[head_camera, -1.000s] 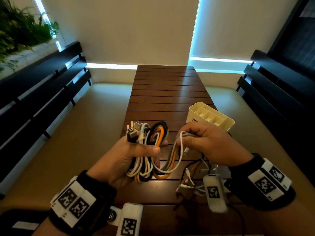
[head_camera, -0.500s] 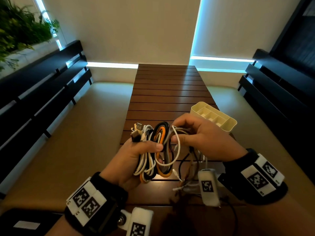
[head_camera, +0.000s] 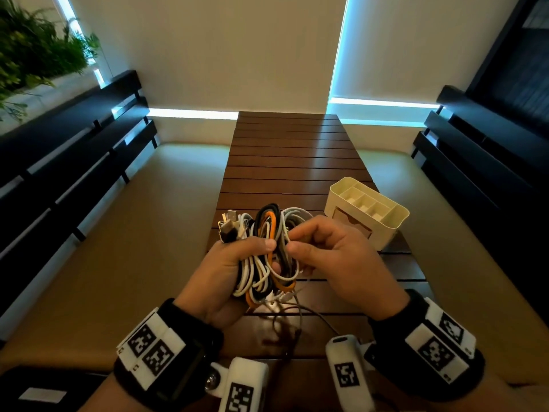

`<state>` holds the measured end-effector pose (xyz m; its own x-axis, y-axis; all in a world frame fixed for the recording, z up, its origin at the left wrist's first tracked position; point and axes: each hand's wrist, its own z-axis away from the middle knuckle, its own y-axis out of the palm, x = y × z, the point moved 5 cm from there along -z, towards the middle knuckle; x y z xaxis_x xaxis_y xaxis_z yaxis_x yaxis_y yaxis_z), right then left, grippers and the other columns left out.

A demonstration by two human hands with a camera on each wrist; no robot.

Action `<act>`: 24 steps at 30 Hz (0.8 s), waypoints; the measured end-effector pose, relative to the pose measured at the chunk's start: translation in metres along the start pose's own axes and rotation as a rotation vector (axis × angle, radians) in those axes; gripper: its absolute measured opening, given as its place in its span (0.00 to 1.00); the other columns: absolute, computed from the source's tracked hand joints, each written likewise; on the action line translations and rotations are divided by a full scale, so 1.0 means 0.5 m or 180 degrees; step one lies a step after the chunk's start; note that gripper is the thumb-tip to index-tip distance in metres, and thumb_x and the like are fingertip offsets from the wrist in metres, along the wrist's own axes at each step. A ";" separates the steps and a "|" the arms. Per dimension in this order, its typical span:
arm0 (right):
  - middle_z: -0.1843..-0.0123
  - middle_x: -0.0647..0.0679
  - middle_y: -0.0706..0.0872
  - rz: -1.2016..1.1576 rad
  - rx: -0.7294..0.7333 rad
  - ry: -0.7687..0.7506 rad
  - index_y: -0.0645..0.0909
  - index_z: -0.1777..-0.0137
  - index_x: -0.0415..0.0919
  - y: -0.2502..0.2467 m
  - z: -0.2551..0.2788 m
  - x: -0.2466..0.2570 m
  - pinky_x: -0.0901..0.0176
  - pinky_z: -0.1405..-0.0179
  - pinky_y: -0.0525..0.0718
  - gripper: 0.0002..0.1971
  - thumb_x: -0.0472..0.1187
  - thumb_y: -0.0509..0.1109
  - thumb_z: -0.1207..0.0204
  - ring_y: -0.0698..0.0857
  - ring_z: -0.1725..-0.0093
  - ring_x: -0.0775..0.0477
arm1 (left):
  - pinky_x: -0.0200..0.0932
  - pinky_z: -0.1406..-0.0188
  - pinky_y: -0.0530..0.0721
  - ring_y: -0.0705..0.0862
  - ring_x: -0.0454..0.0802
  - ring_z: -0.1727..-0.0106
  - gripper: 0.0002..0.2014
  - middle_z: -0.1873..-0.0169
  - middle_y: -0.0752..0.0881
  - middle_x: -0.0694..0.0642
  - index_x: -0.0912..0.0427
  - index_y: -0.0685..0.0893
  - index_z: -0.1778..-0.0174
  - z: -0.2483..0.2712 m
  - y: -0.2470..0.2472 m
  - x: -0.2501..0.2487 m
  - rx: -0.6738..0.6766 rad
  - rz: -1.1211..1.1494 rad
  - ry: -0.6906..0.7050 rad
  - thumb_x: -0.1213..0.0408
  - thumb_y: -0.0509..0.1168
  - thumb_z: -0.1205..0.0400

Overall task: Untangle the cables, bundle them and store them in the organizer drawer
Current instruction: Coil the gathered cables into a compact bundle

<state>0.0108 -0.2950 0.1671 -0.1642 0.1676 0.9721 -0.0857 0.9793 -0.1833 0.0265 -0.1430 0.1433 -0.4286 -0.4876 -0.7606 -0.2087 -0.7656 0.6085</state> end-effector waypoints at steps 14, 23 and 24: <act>0.56 0.49 0.80 0.0701 -0.0170 -0.0650 0.88 0.54 0.37 0.024 0.025 0.027 0.71 0.58 0.80 0.02 0.35 0.74 0.22 0.82 0.57 0.57 | 0.56 0.52 0.89 0.89 0.62 0.55 0.23 0.51 0.87 0.71 0.77 0.82 0.38 0.008 0.018 0.021 0.0047 0.0219 0.0028 0.67 0.71 0.27; 0.51 0.60 0.72 0.1968 0.0061 -0.1152 0.86 0.53 0.45 0.048 0.049 0.012 0.68 0.60 0.81 0.08 0.41 0.64 0.17 0.78 0.55 0.56 | 0.51 0.66 0.87 0.88 0.63 0.60 0.23 0.58 0.87 0.68 0.73 0.85 0.43 0.003 0.030 0.000 -0.0275 -0.0565 0.0492 0.72 0.72 0.35; 0.50 0.61 0.72 0.2034 0.0025 -0.1218 0.87 0.52 0.44 0.047 0.048 0.013 0.69 0.60 0.81 0.10 0.42 0.63 0.18 0.78 0.55 0.58 | 0.51 0.65 0.87 0.88 0.63 0.60 0.23 0.57 0.87 0.69 0.73 0.85 0.43 0.002 0.028 0.001 -0.0340 -0.0539 0.0518 0.71 0.74 0.35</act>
<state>-0.0157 -0.2735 0.1657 -0.5149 0.6516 0.5570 0.1345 0.7032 -0.6982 0.0225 -0.1538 0.1517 -0.2465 -0.4031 -0.8813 -0.1677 -0.8779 0.4485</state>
